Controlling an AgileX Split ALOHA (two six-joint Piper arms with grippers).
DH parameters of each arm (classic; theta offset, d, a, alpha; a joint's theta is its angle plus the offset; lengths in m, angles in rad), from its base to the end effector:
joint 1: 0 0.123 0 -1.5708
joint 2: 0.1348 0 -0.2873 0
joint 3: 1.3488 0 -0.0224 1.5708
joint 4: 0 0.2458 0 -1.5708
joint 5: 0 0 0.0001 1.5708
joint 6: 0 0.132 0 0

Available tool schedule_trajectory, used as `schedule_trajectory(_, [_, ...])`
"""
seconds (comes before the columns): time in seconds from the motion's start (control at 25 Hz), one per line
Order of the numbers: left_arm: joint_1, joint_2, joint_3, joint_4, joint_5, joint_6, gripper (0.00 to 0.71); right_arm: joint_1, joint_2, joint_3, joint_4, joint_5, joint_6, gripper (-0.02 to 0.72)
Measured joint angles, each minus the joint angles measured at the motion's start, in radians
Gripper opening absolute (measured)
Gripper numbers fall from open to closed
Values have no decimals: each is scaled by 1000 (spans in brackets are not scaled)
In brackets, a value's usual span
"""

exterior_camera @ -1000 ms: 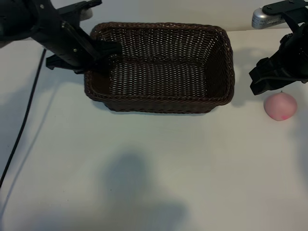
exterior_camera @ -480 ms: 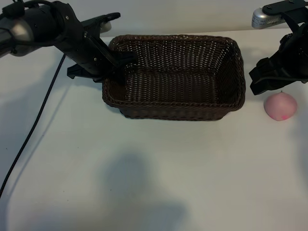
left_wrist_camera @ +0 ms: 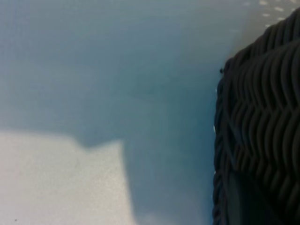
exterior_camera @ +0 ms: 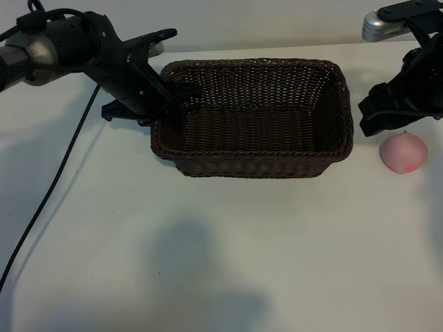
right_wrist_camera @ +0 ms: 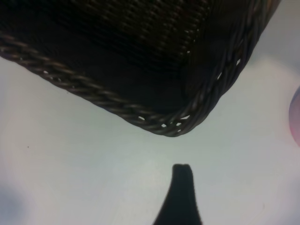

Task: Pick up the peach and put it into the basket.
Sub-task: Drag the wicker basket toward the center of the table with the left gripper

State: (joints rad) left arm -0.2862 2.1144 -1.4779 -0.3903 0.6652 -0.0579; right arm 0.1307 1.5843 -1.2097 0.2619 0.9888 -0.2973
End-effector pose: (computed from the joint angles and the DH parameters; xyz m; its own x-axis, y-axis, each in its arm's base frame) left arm 0.4237 -0.1570 0.1189 -0.9564 -0.0858 -0.2791 0.0152 0.9399 -0.3412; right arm 0.3173 0.0705 0.2362 -0.9043 -0.2670 -0.3332 -0.3326 0.9298 0.1576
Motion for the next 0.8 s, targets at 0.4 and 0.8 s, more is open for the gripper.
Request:
schedule_trajectory(0.4, [0,4,0,-4,0,-40,151,0,0,0,0,0,0,595])
schedule_trajectory(0.8, [0,-1,-8,-13,33,-49,616,0,0,0,0,0,0,595])
